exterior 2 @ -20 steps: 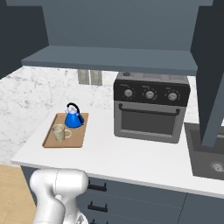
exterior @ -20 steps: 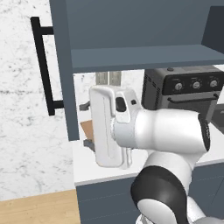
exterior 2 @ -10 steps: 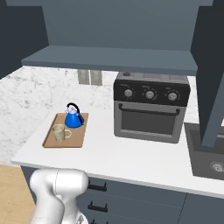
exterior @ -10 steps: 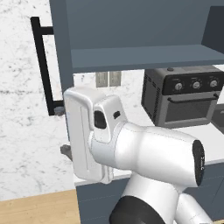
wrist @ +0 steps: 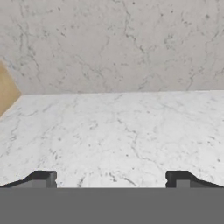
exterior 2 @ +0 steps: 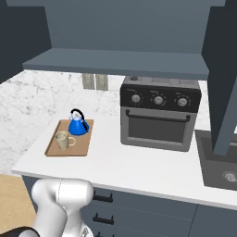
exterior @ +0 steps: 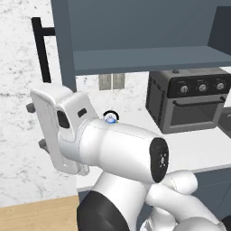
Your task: Pick the kettle from the counter and place it on the tray. Then pick the mug from the cabinet and place it on the tray. Then close the cabinet doors.
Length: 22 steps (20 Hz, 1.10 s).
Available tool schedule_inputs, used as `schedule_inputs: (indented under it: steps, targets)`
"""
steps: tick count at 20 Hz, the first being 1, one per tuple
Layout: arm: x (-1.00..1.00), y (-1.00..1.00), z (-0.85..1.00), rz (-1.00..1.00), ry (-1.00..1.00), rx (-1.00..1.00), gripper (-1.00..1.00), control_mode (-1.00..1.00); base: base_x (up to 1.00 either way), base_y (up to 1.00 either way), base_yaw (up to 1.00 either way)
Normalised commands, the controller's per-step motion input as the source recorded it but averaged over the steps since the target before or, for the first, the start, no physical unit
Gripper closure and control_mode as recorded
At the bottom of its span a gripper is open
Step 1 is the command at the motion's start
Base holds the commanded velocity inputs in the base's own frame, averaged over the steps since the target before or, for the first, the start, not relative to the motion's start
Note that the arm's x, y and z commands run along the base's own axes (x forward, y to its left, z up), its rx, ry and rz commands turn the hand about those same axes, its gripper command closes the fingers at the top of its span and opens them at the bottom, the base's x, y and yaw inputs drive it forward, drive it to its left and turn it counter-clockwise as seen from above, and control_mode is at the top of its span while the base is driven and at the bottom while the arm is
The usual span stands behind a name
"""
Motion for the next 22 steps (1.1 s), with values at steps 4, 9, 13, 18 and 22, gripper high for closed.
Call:
schedule_inputs:
  steps: [4,9,13,18,22]
  targets:
    - [0.42,0.14,0.00,-0.01,-0.04,-0.02,-1.00,-1.00,0.00,0.00,0.00]
    - [0.35,-0.17,0.00,-0.11,0.00,-0.06,-1.00,-1.00,0.00,0.00,0.00]
    - [0.22,-0.45,0.00,-0.23,0.00,-0.04,-1.00,-1.00,0.00,0.00,0.00]
    - [0.23,-0.48,0.02,-0.23,-0.02,-0.01,-1.00,-1.00,0.00,0.00,0.00]
    - [0.19,-0.63,0.04,-0.23,0.00,0.00,-1.00,-1.00,0.00,0.00,0.00]
